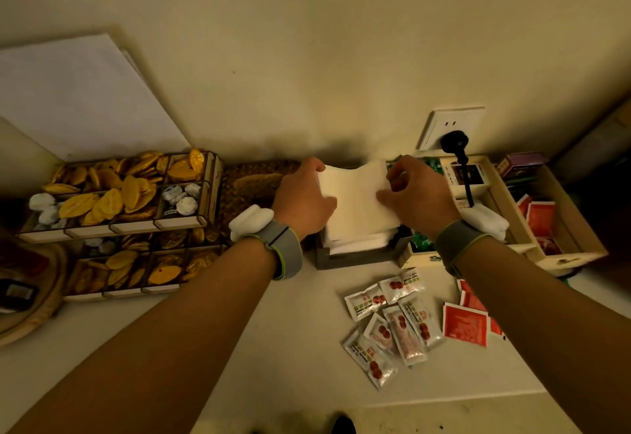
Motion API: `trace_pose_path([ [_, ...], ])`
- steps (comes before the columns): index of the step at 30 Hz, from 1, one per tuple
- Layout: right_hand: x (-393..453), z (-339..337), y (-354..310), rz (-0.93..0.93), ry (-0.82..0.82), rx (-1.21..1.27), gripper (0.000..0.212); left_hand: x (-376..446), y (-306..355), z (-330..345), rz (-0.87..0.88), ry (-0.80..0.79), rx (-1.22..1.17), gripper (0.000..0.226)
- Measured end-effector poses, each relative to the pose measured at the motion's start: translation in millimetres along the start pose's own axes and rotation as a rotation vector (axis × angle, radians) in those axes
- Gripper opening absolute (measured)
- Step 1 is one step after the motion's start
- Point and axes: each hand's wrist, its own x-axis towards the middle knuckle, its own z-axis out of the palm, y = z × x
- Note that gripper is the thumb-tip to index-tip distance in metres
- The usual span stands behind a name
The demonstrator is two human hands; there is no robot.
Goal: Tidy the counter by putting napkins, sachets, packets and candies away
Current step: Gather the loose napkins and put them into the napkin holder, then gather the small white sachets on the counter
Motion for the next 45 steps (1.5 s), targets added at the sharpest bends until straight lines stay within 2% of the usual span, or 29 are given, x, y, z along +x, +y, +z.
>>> trace_pose_path([
  [6,9,9,13,-0.109,-0.069,-0.181,0.016,9,-2,11,0.05,-0.009,0.247,0.03],
  [10,8,13,18,-0.148,-0.038,-0.211,0.025,6,-7,15,0.084,0.03,0.362,0.03],
  [15,3,6,22,-0.216,-0.03,-0.224,0.033,-10,-2,17,0.109,0.035,0.353,0.033],
  [19,-9,-5,22,-0.223,-0.036,-0.231,0.034,-28,9,16,0.182,-0.039,0.319,0.029],
  [30,-73,-30,37,-0.054,0.015,-0.26,0.032,-64,22,32,0.354,-0.326,0.205,0.03],
  [33,-96,-28,49,0.01,-0.003,-0.308,0.034,-79,13,41,0.361,-0.39,0.231,0.039],
  [41,-155,-9,67,0.237,-0.157,-0.403,0.047,-111,-29,58,0.332,-0.504,0.26,0.051],
  [45,-172,-2,65,0.313,-0.245,-0.36,0.055,-123,-39,63,0.39,-0.541,0.216,0.05],
])
